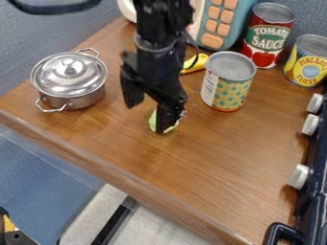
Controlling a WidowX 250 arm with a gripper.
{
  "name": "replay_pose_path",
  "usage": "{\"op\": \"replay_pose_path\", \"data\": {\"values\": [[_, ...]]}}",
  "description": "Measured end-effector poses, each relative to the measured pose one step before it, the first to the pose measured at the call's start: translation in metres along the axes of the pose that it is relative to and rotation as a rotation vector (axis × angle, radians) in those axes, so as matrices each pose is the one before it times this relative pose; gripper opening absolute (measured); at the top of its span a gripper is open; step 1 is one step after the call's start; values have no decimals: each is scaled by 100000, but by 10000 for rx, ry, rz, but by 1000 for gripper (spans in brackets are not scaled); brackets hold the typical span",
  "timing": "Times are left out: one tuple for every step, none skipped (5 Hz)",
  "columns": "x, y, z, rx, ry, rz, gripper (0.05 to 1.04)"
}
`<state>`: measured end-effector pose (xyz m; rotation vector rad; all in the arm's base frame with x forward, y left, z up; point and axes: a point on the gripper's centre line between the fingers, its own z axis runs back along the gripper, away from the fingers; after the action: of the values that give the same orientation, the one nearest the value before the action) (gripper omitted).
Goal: Move a green object to the top left of the table
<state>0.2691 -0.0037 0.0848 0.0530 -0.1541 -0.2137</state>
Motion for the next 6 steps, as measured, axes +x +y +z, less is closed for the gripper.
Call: {"op": "replay_pose_path", "data": {"values": [[866,140,-1605,-45,288,-31,999],[784,-622,-978,-133,110,-277,953],[464,-577,-111,-133,-228,-69,743],[-164,-197,89,-78,-153,77,738],[-392,569,1062,-114,-21,216,737],[506,1247,1138,101,1,522,737]]}}
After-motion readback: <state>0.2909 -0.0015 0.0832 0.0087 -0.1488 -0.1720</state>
